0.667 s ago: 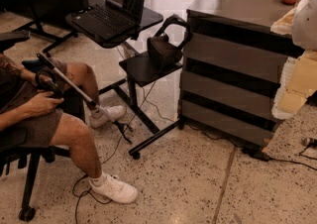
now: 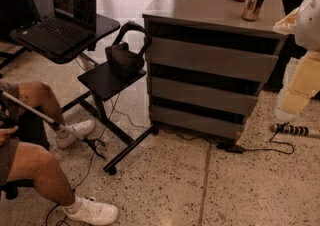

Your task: Move orange can near green can

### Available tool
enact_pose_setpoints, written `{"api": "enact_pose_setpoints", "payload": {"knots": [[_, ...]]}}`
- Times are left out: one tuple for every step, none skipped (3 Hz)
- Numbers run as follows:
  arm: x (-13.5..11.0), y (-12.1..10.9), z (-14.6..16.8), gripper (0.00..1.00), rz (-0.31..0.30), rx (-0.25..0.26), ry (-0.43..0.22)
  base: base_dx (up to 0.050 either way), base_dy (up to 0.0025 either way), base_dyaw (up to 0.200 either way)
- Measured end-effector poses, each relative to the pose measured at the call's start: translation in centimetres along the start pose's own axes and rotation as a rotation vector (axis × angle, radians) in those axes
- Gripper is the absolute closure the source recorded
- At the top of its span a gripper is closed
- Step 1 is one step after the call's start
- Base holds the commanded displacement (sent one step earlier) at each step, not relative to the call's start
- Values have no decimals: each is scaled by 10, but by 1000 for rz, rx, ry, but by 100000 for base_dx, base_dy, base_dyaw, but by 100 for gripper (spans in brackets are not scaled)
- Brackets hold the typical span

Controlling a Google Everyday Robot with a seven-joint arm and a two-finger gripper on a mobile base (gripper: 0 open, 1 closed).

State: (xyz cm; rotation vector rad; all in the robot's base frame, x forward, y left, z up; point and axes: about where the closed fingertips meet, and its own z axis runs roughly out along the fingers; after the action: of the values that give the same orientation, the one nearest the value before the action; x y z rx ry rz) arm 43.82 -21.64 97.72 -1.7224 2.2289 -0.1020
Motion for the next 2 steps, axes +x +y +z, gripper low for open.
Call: {"api": "enact_pose_setpoints", "payload": {"knots": [[0, 0, 0, 0, 0, 0, 0, 0, 0, -18796], [0, 0, 0, 0, 0, 0, 0, 4, -6, -18543]]}}
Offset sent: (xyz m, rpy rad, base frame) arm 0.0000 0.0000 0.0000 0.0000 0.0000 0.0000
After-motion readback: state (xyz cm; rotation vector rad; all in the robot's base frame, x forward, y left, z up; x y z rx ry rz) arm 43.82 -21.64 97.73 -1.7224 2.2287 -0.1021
